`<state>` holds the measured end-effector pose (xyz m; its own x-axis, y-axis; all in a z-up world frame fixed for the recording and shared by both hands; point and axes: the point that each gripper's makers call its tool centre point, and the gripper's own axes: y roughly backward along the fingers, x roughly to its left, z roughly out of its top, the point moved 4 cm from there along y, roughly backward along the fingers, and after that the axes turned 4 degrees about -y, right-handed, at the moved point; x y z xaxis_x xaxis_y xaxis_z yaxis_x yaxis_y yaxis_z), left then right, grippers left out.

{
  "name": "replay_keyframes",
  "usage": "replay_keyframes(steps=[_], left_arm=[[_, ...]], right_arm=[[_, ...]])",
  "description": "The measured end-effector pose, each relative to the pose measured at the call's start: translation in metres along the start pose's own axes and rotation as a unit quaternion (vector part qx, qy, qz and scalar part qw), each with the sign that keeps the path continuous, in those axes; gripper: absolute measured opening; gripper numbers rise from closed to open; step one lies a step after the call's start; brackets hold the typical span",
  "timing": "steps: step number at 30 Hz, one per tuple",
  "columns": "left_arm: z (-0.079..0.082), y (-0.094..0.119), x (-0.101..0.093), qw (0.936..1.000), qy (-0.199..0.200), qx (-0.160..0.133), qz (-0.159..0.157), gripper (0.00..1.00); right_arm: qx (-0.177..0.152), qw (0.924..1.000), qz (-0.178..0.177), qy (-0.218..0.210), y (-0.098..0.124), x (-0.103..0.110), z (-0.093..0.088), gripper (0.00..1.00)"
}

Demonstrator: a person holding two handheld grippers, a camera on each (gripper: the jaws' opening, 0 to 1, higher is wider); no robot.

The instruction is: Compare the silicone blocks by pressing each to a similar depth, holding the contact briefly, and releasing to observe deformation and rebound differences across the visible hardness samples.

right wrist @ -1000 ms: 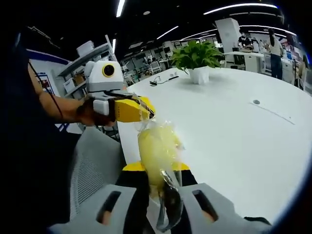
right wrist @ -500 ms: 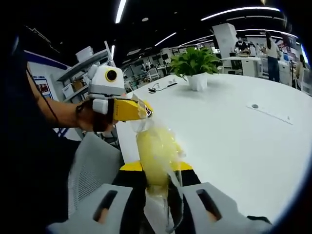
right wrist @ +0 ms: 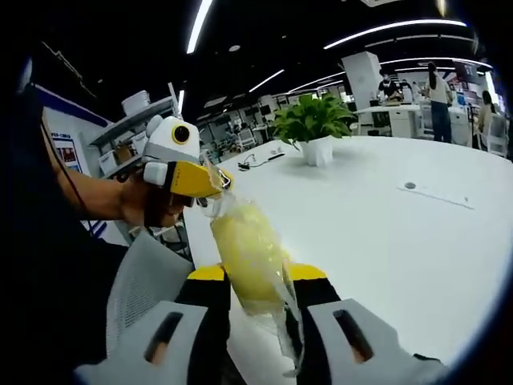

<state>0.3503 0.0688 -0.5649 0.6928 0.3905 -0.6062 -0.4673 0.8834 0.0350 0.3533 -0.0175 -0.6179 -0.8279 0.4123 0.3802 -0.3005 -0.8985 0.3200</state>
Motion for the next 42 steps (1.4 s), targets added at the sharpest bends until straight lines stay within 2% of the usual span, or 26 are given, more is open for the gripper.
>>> replay_keyframes(steps=[3,4,5,8,11,14,22,25,27,30,32,34,40,41,42], left_arm=[[0.000,0.000,0.001,1.0000,0.001,-0.002,0.004,0.00],[-0.002,-0.001,0.001,1.0000,0.003,-0.002,0.006,0.00],[-0.004,-0.001,0.004,0.9999,0.008,-0.001,0.008,0.00],[-0.007,-0.001,0.013,0.9979,0.061,-0.012,0.016,0.00],[-0.013,0.001,0.020,0.9977,0.063,-0.018,0.020,0.00],[-0.022,0.000,0.026,0.9964,0.076,-0.017,0.032,0.00],[-0.038,-0.001,0.038,0.9928,0.110,-0.022,0.042,0.00],[-0.040,-0.004,0.043,0.9875,0.150,-0.032,0.034,0.00],[-0.042,-0.005,0.047,0.9857,0.160,-0.039,0.034,0.00],[-0.049,-0.008,0.053,0.9843,0.169,-0.030,0.041,0.00],[-0.056,-0.010,0.057,0.9834,0.175,-0.012,0.047,0.00],[-0.061,-0.010,0.059,0.9793,0.198,-0.007,0.042,0.00],[-0.072,-0.010,0.071,0.9738,0.220,-0.013,0.056,0.00],[-0.073,-0.010,0.074,0.9698,0.236,-0.017,0.060,0.00],[-0.073,-0.010,0.075,0.9684,0.242,-0.021,0.058,0.00]], right_arm=[[-0.031,0.9991,-0.029,0.005,0.002,-0.008,0.002,0.47],[-0.027,0.9989,-0.038,0.005,0.003,-0.010,0.000,0.54],[-0.032,0.9975,-0.062,0.012,0.006,-0.015,-0.002,0.62],[-0.055,0.9929,-0.102,0.028,0.013,-0.024,-0.003,0.84],[-0.064,0.9892,-0.130,0.020,0.024,-0.033,-0.010,0.96],[-0.048,0.9878,-0.147,0.016,0.030,-0.037,-0.022,0.96],[-0.047,0.9854,-0.163,0.003,0.039,-0.043,-0.032,0.96],[-0.031,0.9826,-0.183,-0.004,0.042,-0.050,-0.041,0.96],[-0.032,0.9823,-0.184,-0.011,0.043,-0.052,-0.044,0.96],[-0.030,0.9816,-0.188,-0.014,0.045,-0.052,-0.047,0.96],[-0.028,0.9817,-0.188,-0.004,0.045,-0.052,-0.046,0.96],[-0.028,0.9819,-0.188,-0.004,0.046,-0.051,-0.047,0.96],[-0.038,0.9810,-0.190,-0.014,0.051,-0.051,-0.048,0.96],[-0.037,0.9808,-0.191,-0.015,0.052,-0.051,-0.048,0.96],[-0.034,0.9809,-0.191,-0.016,0.053,-0.050,-0.050,0.96]])
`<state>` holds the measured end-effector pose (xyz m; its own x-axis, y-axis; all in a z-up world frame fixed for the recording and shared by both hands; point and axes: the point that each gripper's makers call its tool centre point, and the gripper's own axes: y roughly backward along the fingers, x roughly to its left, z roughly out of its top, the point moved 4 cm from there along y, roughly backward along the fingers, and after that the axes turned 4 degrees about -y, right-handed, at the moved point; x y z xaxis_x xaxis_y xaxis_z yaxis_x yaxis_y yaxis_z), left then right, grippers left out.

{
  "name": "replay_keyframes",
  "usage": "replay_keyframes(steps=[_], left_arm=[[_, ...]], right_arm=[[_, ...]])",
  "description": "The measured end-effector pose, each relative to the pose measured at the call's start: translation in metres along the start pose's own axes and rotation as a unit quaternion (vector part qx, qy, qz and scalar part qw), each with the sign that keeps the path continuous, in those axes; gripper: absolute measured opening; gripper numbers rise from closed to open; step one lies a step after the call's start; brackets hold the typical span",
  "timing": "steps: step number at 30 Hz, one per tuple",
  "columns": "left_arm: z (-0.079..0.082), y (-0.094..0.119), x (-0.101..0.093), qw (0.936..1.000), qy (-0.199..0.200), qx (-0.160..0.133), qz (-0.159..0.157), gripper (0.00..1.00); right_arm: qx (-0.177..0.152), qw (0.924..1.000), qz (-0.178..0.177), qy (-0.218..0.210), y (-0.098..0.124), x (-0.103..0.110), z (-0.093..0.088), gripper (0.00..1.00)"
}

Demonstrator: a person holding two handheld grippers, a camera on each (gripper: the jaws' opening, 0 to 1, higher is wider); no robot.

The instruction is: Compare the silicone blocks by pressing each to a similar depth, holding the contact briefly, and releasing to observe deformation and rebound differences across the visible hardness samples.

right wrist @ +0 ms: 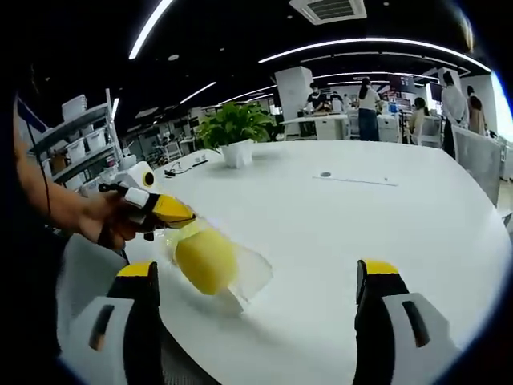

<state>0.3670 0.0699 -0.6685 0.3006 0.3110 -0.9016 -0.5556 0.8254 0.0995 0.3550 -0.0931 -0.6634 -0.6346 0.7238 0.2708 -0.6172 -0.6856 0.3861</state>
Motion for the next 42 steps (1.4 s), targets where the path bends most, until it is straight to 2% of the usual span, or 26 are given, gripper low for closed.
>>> replay_keyframes(steps=[3,6,11,13,20,23,27,28,31,33,42], left_arm=[[0.002,-0.001,0.008,1.0000,-0.005,-0.004,0.007,0.00],[0.010,-0.005,0.020,0.9995,-0.013,-0.007,0.027,0.00],[0.021,-0.010,0.036,0.9956,-0.069,0.001,0.063,0.00],[0.024,-0.011,0.040,0.9953,-0.069,0.001,0.068,0.00],[0.027,-0.009,0.052,0.9891,-0.113,0.016,0.094,0.00],[0.027,-0.010,0.059,0.9832,-0.141,0.025,0.113,0.00],[0.024,-0.010,0.070,0.9691,-0.193,0.052,0.144,0.00],[0.022,-0.011,0.070,0.9681,-0.197,0.057,0.145,0.00],[0.017,-0.014,0.076,0.9577,-0.230,0.076,0.156,0.00],[0.019,-0.016,0.077,0.9582,-0.225,0.076,0.160,0.00],[0.026,-0.020,0.093,0.9457,-0.240,0.091,0.199,0.00]], right_arm=[[0.014,0.9999,0.007,-0.001,0.003,0.002,-0.006,0.90],[0.009,0.9999,0.002,-0.004,0.005,-0.001,-0.006,0.95],[0.003,1.0000,0.000,-0.006,0.006,-0.002,-0.005,0.96],[0.001,1.0000,0.001,-0.006,0.005,-0.001,-0.005,0.96],[0.009,0.9999,0.004,-0.004,0.003,0.000,-0.009,0.96],[0.016,0.9998,0.004,-0.009,0.004,0.000,-0.011,0.96],[0.018,0.9998,0.005,-0.010,0.005,0.000,-0.012,0.96],[0.018,0.9998,0.005,-0.009,0.005,0.000,-0.011,0.96],[0.019,0.9997,0.006,-0.011,0.005,-0.001,-0.011,0.96],[0.018,0.9997,0.008,-0.014,0.005,0.000,-0.012,0.96],[0.020,0.9996,0.010,-0.020,0.003,0.003,-0.015,0.96]])
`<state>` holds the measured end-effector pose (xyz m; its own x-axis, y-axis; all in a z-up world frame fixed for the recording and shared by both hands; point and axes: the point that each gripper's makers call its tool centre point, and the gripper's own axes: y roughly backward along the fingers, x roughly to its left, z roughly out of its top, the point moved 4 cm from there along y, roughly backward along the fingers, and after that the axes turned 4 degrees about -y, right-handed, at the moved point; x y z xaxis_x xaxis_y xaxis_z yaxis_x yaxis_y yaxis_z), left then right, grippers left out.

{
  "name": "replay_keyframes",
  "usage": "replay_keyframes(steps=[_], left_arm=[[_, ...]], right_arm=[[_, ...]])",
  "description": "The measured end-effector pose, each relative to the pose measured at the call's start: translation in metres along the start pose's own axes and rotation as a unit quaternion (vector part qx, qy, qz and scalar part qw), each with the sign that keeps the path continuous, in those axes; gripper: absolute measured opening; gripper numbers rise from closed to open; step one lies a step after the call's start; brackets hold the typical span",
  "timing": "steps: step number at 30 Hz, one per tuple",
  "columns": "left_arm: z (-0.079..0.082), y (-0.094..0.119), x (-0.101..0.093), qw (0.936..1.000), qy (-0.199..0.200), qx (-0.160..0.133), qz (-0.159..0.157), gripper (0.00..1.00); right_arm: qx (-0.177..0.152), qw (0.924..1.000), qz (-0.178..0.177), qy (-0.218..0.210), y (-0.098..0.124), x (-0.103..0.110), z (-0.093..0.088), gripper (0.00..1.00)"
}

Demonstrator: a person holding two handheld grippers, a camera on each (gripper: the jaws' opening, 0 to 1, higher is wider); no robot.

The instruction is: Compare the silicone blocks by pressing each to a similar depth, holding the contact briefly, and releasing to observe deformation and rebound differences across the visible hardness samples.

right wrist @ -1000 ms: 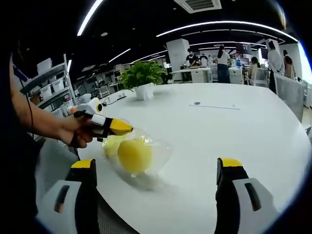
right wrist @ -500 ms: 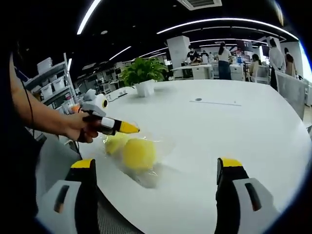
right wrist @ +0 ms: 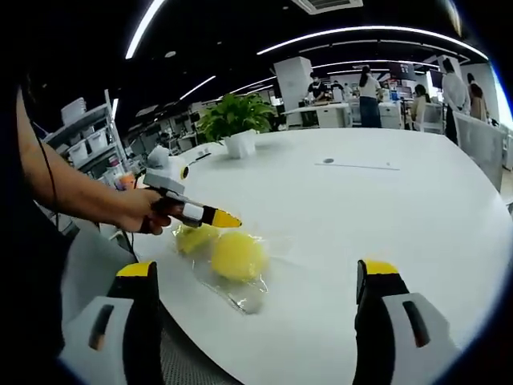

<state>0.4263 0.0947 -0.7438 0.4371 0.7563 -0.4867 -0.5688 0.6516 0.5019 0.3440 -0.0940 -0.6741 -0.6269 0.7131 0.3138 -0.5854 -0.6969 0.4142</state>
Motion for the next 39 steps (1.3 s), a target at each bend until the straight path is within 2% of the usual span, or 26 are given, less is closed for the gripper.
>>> replay_keyframes(steps=[4,7,10,14,19,23,25,26,27,29,30,32,33,34,36,38,39], left_arm=[[0.000,-0.003,0.001,0.9999,-0.011,0.011,0.002,0.00],[-0.003,-0.006,0.004,0.9988,-0.042,0.024,0.011,0.00],[-0.006,-0.008,0.008,0.9984,-0.046,0.031,0.016,0.00],[-0.011,-0.012,0.012,0.9944,-0.089,0.056,0.012,0.00],[-0.010,-0.017,0.011,0.9898,-0.126,0.065,0.014,0.00],[-0.011,-0.017,0.015,0.9898,-0.124,0.069,0.017,0.00],[-0.011,-0.016,0.017,0.9884,-0.132,0.072,0.019,0.02],[-0.009,-0.015,0.017,0.9857,-0.149,0.075,0.023,0.03],[-0.008,-0.015,0.020,0.9839,-0.159,0.074,0.033,0.07],[-0.005,-0.015,0.023,0.9861,-0.148,0.068,0.035,0.13],[-0.003,-0.015,0.024,0.9862,-0.149,0.064,0.035,0.21],[0.007,-0.010,0.027,0.9823,-0.179,0.046,0.032,0.40],[0.018,-0.005,0.019,0.9828,-0.183,0.020,0.012,0.57],[0.025,0.000,0.014,0.9844,-0.176,0.001,0.003,0.67],[0.040,0.015,0.006,0.9835,-0.178,-0.024,-0.020,0.82],[0.048,0.029,0.003,0.9784,-0.201,-0.042,-0.021,0.94],[0.051,0.041,0.005,0.9718,-0.231,-0.045,-0.016,1.00]], right_arm=[[0.002,1.0000,-0.001,-0.004,0.001,0.000,-0.002,0.96],[0.007,1.0000,0.000,-0.002,0.000,0.000,-0.003,0.96],[0.006,1.0000,0.000,-0.001,0.002,-0.001,0.000,0.96],[0.006,1.0000,-0.004,-0.002,0.003,-0.003,0.002,0.96],[0.005,1.0000,-0.002,-0.007,0.005,-0.002,0.000,0.96],[0.004,0.9999,-0.005,-0.011,0.004,-0.001,-0.002,0.96],[0.003,0.9999,-0.005,-0.013,0.003,-0.001,-0.002,0.96],[0.002,0.9999,-0.005,-0.014,0.003,-0.001,-0.003,0.96],[0.003,0.9999,-0.005,-0.016,0.002,0.000,-0.003,0.96],[0.003,0.9998,-0.005,-0.018,0.001,0.000,-0.004,0.96],[0.002,0.9998,-0.005,-0.019,0.000,0.000,-0.003,0.96],[-0.004,0.9998,-0.004,-0.021,0.001,0.001,-0.001,0.96],[-0.007,0.9997,-0.004,-0.022,0.001,0.001,0.000,0.96],[-0.010,0.9997,-0.002,-0.021,0.002,0.000,0.001,0.96],[-0.009,0.9999,0.000,-0.009,0.003,0.000,0.000,0.96],[-0.008,0.9999,-0.002,-0.011,0.003,-0.002,-0.001,0.96],[-0.016,0.9998,-0.002,-0.015,0.003,-0.003,0.002,0.96]])
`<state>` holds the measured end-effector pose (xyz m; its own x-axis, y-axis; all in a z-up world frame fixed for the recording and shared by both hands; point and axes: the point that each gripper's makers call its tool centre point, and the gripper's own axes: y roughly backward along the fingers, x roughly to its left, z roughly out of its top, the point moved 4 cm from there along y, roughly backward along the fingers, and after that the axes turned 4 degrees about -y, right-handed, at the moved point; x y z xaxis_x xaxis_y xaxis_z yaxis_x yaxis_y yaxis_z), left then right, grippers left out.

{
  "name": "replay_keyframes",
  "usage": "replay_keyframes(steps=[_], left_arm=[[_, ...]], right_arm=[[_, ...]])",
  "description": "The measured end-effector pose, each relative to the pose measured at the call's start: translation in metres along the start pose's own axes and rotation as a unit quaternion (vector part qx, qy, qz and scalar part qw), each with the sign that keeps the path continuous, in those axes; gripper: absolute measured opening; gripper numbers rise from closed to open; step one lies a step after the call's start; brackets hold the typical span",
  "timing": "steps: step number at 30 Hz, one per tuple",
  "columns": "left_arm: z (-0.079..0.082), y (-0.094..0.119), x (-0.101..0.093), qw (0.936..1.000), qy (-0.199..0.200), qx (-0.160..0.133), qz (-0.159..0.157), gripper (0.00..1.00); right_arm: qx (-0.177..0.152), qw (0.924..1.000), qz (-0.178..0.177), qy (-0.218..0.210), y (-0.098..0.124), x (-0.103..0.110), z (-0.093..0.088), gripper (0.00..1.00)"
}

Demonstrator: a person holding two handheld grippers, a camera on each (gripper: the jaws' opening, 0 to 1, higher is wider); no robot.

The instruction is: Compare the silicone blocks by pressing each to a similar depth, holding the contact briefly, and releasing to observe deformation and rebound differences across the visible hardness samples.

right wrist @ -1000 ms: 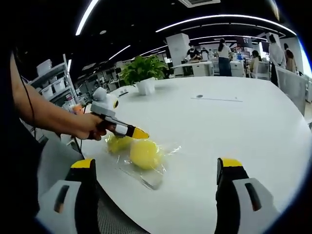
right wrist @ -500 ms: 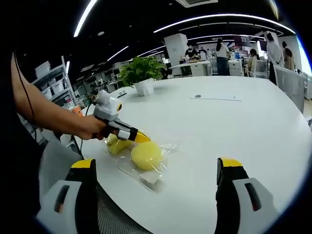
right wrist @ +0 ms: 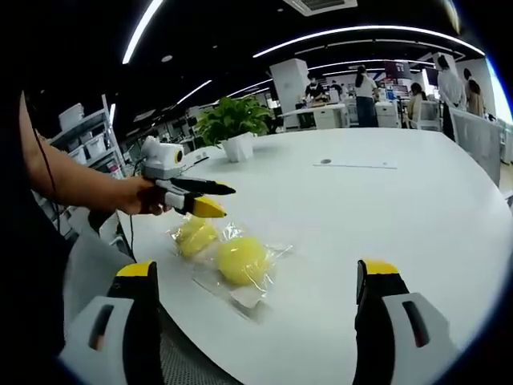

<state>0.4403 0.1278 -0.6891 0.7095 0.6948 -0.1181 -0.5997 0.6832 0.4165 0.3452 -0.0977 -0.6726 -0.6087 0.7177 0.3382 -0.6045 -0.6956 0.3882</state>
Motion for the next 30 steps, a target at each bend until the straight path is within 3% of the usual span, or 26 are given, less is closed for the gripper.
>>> replay_keyframes(steps=[4,8,9,13,15,17,22,24,30], left_arm=[[-0.003,0.045,0.011,0.9998,-0.006,0.000,0.019,1.00],[-0.012,0.091,0.024,0.9988,-0.001,-0.013,0.047,1.00],[-0.018,0.106,0.028,0.9978,0.014,-0.012,0.064,1.00],[-0.040,0.146,0.030,0.9968,0.023,-0.018,0.075,1.00],[-0.060,0.160,0.027,0.9961,0.026,0.001,0.084,1.00],[-0.070,0.171,0.025,0.9950,0.034,0.002,0.094,1.00],[-0.078,0.197,0.020,0.9894,0.072,-0.021,0.124,1.00],[-0.081,0.204,0.018,0.9889,0.069,-0.020,0.130,1.00],[-0.074,0.209,0.017,0.9891,0.066,-0.037,0.126,1.00]], right_arm=[[-0.013,0.9998,-0.014,0.011,0.000,-0.002,0.008,0.96],[-0.002,0.9995,-0.017,0.028,-0.004,0.000,0.002,0.96],[0.006,0.9993,-0.020,0.032,-0.005,0.000,-0.002,0.96],[0.010,0.9978,-0.027,0.060,-0.003,0.006,-0.005,0.96],[0.011,0.9977,-0.025,0.062,-0.001,0.009,-0.007,0.97],[-0.007,0.9982,-0.021,0.055,0.002,0.010,-0.004,0.97],[0.031,0.9973,-0.026,0.061,0.000,0.010,-0.025,0.97],[0.033,0.9968,-0.030,0.066,0.002,0.010,-0.026,0.97],[0.014,0.9976,-0.038,0.057,0.006,0.009,-0.018,0.97]])
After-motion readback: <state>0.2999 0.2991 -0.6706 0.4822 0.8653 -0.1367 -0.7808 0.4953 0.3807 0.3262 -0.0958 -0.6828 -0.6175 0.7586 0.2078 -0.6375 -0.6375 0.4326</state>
